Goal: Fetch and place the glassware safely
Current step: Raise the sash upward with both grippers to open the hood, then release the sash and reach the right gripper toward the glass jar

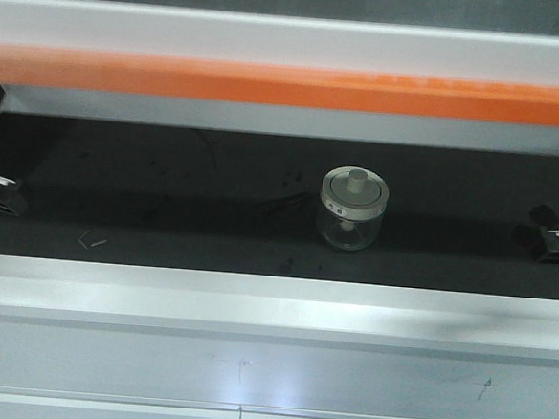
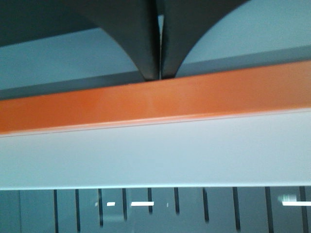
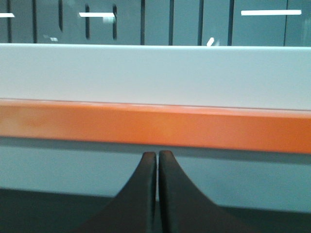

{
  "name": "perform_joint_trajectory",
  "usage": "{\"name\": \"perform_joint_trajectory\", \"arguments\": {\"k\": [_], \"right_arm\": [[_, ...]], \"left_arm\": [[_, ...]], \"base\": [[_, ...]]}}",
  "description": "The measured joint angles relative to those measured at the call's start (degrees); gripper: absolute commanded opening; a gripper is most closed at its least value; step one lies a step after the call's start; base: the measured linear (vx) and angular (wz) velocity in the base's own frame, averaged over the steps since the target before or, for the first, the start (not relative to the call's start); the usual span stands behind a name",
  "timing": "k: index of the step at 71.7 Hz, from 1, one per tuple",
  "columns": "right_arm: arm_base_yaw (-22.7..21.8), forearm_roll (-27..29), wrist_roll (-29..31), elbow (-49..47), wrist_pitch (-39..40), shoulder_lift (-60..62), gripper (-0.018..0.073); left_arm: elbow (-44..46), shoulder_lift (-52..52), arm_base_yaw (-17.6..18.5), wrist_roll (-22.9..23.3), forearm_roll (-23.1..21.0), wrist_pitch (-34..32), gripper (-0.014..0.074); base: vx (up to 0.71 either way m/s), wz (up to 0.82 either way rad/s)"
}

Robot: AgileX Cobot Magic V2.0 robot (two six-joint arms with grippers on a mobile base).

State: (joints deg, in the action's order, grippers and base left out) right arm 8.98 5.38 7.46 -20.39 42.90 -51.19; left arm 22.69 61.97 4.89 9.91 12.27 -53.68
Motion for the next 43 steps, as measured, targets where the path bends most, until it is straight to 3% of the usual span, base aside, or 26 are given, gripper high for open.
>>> {"name": "perform_joint_trajectory", "arguments": {"k": [10,23,43], "right_arm": [[0.0,-3.4,-2.6,0.0,-5.2,4.3,-0.0001],[0.0,-4.7,-6.6,0.0,-16.8,13.0,-0.0001],[0.0,-4.8,-7.5,0.0,-36.8,26.9,-0.0001]], "left_arm": [[0.3,-3.3,0.0,0.8,2.9,1.9,-0.0007],[0.5,-8.4,0.0,6.7,6.3,10.2,-0.0007],[0.5,-21.4,0.0,10.4,7.8,34.6,-0.0007]], "base": [[0.0,0.0],[0.0,0.0],[0.0,0.0]]}}
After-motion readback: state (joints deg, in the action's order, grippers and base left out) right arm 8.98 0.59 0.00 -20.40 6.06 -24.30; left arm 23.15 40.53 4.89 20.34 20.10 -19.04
